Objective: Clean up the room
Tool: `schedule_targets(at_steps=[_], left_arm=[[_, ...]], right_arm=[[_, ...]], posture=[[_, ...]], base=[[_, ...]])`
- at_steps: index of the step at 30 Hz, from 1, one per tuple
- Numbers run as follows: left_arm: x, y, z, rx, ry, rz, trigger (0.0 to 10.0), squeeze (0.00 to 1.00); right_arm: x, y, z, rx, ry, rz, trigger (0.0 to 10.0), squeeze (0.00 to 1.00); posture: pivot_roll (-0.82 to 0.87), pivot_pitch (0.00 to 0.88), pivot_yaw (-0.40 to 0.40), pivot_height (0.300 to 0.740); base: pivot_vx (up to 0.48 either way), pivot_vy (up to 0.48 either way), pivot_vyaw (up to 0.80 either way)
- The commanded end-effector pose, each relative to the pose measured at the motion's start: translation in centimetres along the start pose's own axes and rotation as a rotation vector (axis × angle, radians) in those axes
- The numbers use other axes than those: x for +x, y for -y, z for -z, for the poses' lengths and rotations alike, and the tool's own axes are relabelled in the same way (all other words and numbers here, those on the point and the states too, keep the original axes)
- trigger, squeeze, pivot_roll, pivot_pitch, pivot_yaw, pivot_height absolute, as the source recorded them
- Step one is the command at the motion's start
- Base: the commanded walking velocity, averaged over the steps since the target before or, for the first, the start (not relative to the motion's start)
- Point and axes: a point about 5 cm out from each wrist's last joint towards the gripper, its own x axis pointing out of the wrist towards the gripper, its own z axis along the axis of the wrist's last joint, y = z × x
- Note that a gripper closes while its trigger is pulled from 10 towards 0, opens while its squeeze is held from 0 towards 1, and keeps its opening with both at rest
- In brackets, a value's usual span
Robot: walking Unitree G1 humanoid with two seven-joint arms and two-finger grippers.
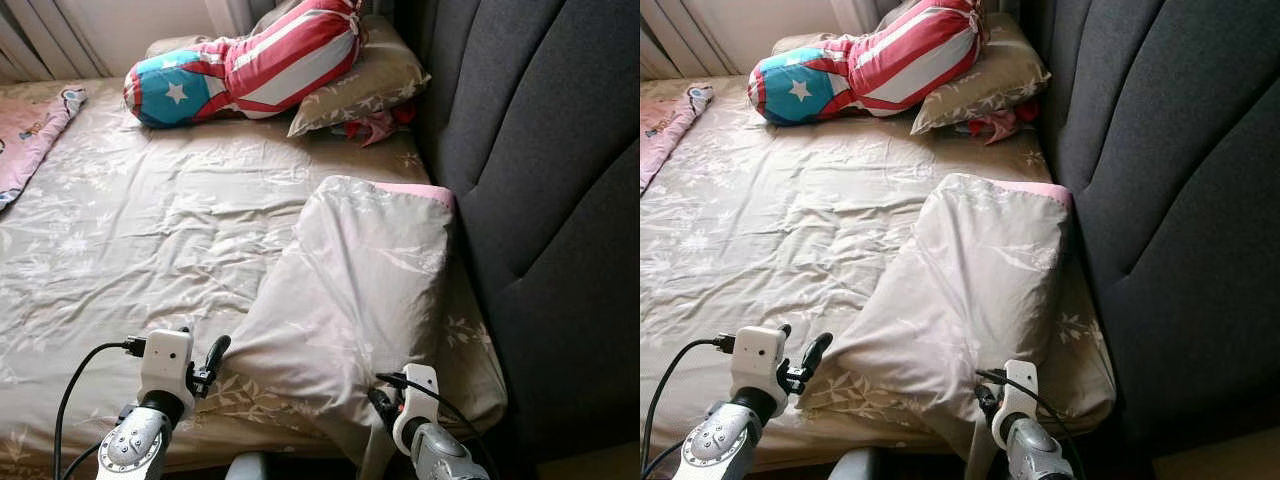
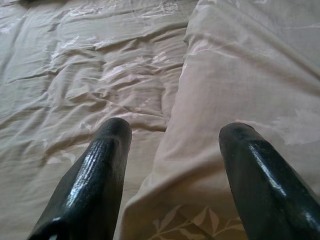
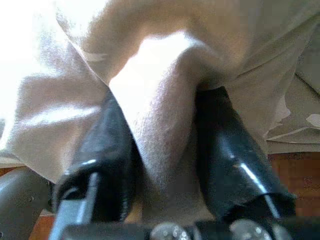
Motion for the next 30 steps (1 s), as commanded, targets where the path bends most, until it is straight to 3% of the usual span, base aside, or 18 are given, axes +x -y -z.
schedule_targets(at_steps=[1,18,25,26,30], left_arm=[[0.0,0.3,0.5,0.004,-0.015,0.004,10.0,0.00],[1.6,0.4,0.7,-0.003,-0.008,0.007,10.0,0.00],[2.8,0.7,0.8,-0.003,0.002,0.017,10.0,0.00],[2.8,0.7,0.8,-0.003,0.002,0.017,10.0,0.00],[3.0,0.9,1.0,-0.003,0.000,0.023,10.0,0.00]], right_arm=[[-0.1,-1.3,2.2,0.004,-0.079,-0.042,0.0,0.00],[-0.5,0.3,2.6,0.022,-0.075,0.043,0.0,0.00],[-1.0,4.5,-1.1,0.056,0.082,0.225,0.0,0.00],[-1.0,4.5,-1.1,0.056,0.082,0.225,0.0,0.00],[-1.7,7.0,-4.9,-0.025,0.216,0.340,0.0,0.00]], posture=[[0.13,0.130,0.026,0.669],[0.10,0.051,0.027,0.669],[0.06,0.001,0.030,0.669],[0.06,0.001,0.030,0.669],[0.05,0.000,0.028,0.669]], base=[[0.000,0.000,0.00],[0.000,0.000,0.00],[0.000,0.000,0.00],[0.000,0.000,0.00],[0.000,0.000,0.00]])
